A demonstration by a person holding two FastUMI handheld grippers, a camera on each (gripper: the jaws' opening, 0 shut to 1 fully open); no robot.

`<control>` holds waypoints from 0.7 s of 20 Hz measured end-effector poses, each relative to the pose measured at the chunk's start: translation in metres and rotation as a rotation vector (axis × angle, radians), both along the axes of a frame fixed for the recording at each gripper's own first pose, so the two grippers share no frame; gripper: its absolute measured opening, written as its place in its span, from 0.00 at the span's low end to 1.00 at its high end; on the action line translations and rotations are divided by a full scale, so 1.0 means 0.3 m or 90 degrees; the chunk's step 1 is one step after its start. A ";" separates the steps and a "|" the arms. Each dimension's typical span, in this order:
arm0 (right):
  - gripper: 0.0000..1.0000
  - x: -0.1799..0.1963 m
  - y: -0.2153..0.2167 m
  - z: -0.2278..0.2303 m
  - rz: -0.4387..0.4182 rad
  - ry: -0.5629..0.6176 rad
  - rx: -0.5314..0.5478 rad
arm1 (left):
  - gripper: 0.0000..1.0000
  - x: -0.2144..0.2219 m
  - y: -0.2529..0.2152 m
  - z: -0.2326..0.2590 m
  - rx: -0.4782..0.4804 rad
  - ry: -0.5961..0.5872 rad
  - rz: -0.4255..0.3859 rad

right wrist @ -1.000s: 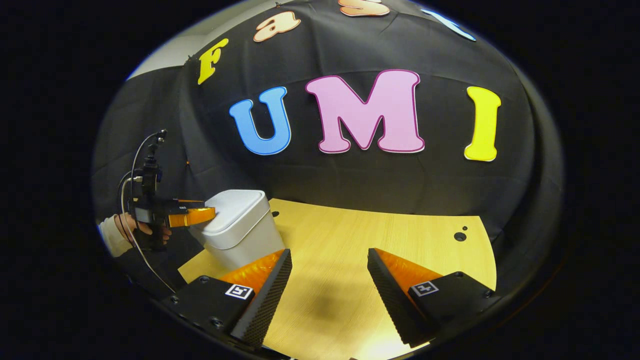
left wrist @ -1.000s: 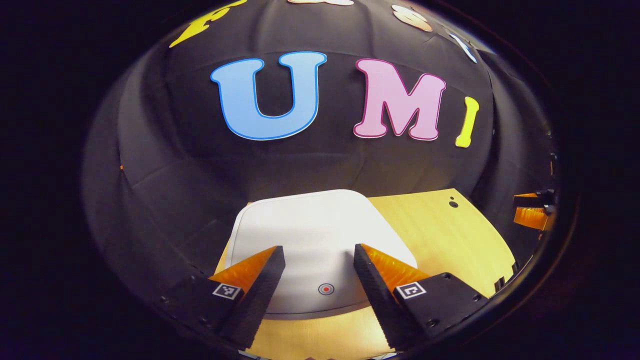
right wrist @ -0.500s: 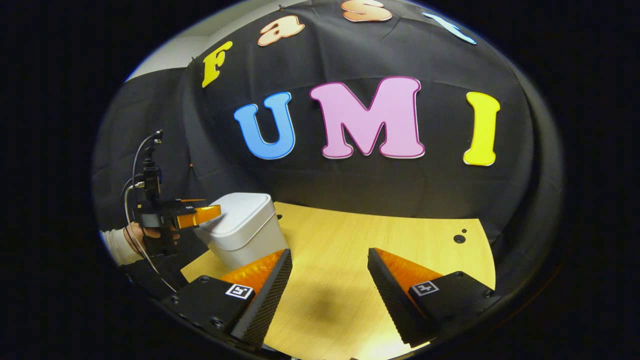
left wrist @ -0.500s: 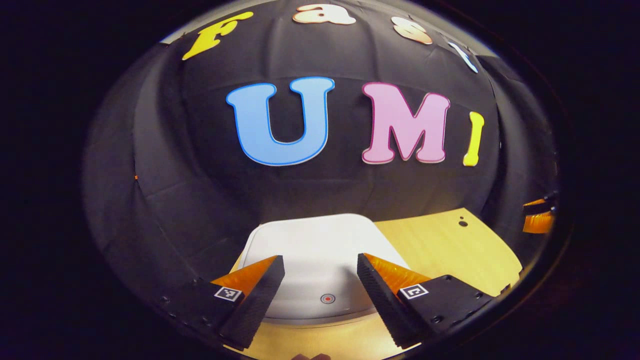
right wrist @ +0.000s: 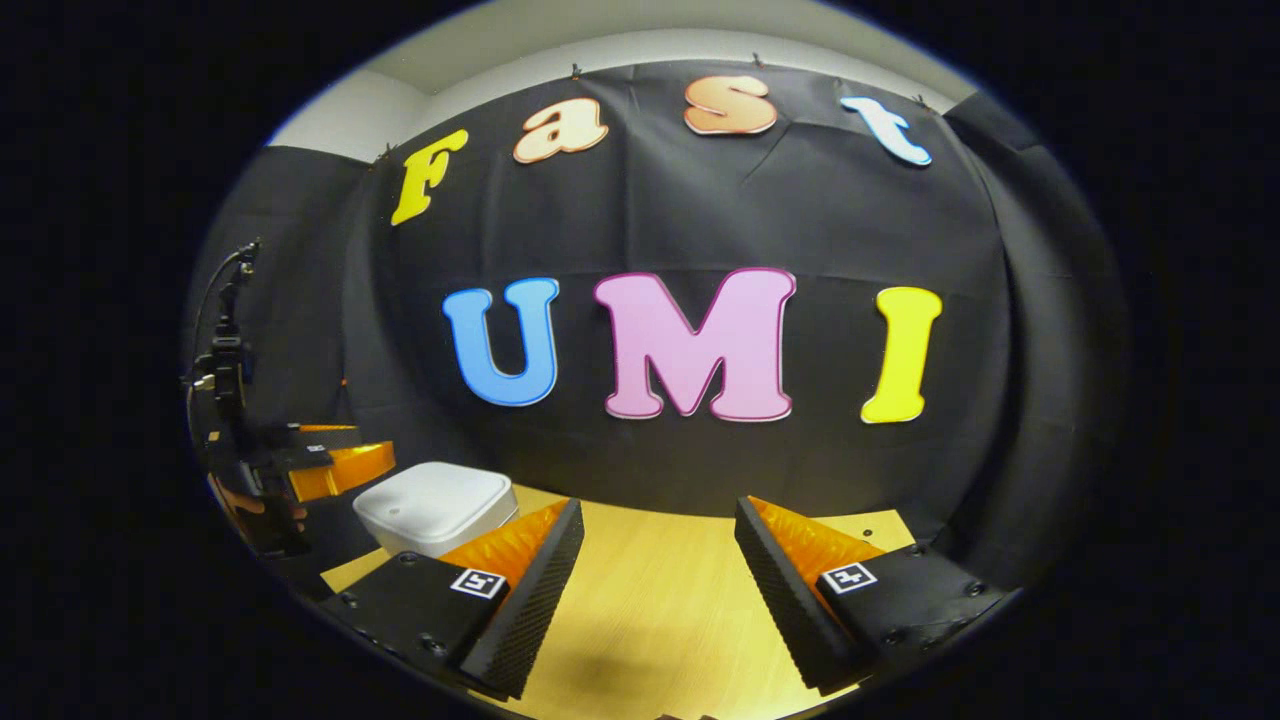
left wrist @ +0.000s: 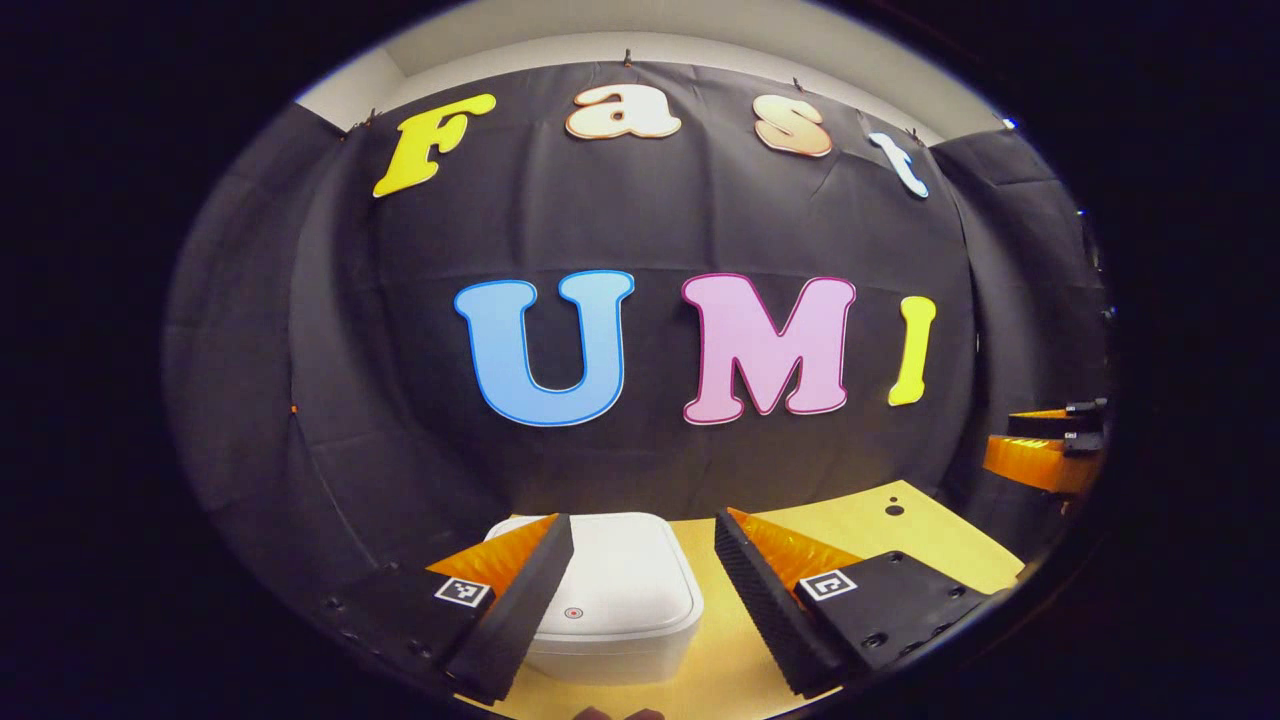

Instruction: Press the lid of the desktop garbage bin to open it, pick up the crumpled paper on the desktop and throw it into the bin, then pick up the pop can on the desktop and drop it into the bin, and finally close the garbage bin lid.

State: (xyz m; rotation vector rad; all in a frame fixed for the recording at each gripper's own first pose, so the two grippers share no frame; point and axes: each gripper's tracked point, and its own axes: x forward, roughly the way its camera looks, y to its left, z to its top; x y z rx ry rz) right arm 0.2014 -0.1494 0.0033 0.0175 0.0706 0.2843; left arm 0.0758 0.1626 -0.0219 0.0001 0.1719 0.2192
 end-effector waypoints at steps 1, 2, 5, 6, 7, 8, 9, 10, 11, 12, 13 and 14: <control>0.98 -0.003 -0.002 -0.002 -0.006 -0.012 -0.003 | 0.96 -0.011 -0.012 0.008 0.008 -0.008 0.006; 0.98 -0.008 -0.002 -0.004 -0.006 -0.016 -0.004 | 0.96 -0.022 -0.036 0.021 0.013 -0.017 0.004; 0.98 -0.041 0.024 -0.004 0.029 -0.030 0.002 | 0.96 -0.058 -0.117 0.043 0.011 -0.050 -0.005; 0.98 -0.049 0.024 -0.001 0.034 -0.041 0.003 | 0.96 -0.072 -0.139 0.058 0.006 -0.066 -0.007; 0.98 -0.047 0.015 0.005 0.034 -0.053 -0.002 | 0.96 -0.087 -0.151 0.059 0.001 -0.076 -0.006; 0.98 -0.065 0.012 0.001 0.033 -0.041 -0.004 | 0.96 -0.101 -0.163 0.061 -0.001 -0.081 -0.007; 0.98 -0.088 0.007 0.013 0.026 -0.044 -0.002 | 0.96 -0.113 -0.175 0.064 -0.001 -0.083 -0.013; 0.98 -0.105 -0.005 0.039 0.014 -0.057 0.006 | 0.96 -0.124 -0.181 0.070 0.003 -0.085 -0.022; 0.98 -0.126 -0.019 0.070 0.000 -0.074 0.008 | 0.96 -0.134 -0.191 0.080 0.008 -0.090 -0.034; 0.98 -0.143 -0.030 0.094 -0.017 -0.085 0.004 | 0.96 -0.146 -0.201 0.091 0.011 -0.095 -0.048; 0.98 -0.165 -0.044 0.093 -0.036 -0.081 0.000 | 0.96 -0.157 -0.210 0.095 0.014 -0.092 -0.061; 0.98 -0.204 -0.037 0.088 -0.042 -0.067 0.000 | 0.96 -0.179 -0.205 0.089 0.016 -0.088 -0.068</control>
